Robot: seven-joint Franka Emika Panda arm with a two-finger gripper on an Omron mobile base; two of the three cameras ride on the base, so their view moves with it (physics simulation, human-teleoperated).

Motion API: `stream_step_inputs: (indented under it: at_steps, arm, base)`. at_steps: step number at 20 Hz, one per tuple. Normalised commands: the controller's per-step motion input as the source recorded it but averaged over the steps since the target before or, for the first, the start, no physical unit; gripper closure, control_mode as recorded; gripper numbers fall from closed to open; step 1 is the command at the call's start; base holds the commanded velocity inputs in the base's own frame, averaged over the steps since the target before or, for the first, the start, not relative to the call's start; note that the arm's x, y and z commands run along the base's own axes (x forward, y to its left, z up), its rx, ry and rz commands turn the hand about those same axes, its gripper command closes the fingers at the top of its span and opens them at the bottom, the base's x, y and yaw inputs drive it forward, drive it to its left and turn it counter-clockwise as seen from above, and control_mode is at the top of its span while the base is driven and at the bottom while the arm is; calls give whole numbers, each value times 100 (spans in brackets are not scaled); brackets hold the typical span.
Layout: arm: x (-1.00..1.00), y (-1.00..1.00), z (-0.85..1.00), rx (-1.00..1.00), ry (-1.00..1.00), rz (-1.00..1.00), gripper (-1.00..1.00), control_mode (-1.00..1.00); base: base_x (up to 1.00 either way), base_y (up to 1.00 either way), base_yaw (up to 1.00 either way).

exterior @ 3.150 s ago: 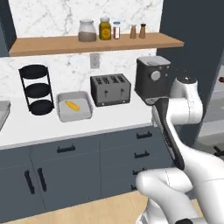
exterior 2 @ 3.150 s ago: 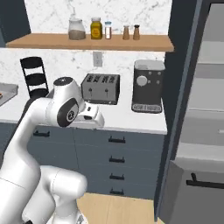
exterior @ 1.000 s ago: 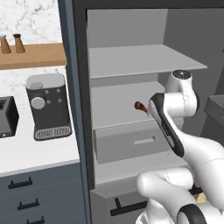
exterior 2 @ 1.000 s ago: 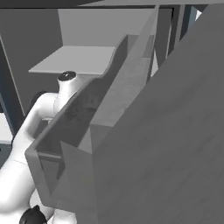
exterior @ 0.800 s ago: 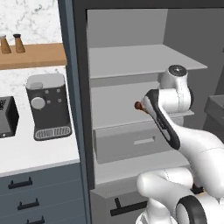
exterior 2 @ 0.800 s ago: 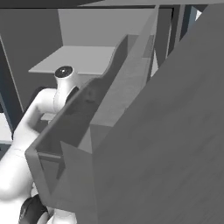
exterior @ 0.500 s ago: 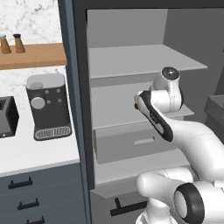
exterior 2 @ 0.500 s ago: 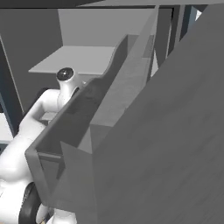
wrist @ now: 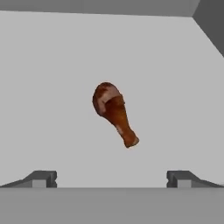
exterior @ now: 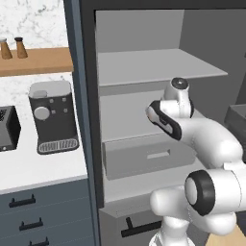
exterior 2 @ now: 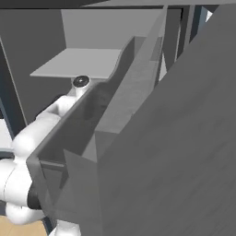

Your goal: Place one corn and one chicken drumstick in each tupperware on the nearby counter, to pack two identical lunches.

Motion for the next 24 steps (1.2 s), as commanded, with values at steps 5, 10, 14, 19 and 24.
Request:
stream_step_inputs:
  at_steps: [5,10,14,19,24]
  arm:
    - [38,-4,-34,0,7,0,-100,-100]
    - [32,0,-37,0,0,0,-100,-100]
    - [33,0,-39,0,0,0,-100,-100]
    - [47,0,-21,0,2,0,-100,-100]
    - [37,-4,-8,0,2,1,-100,-100]
  base:
    - [0,0,0]
    - [0,0,0]
    - [0,0,0]
    - [0,0,0]
    - [0,0,0]
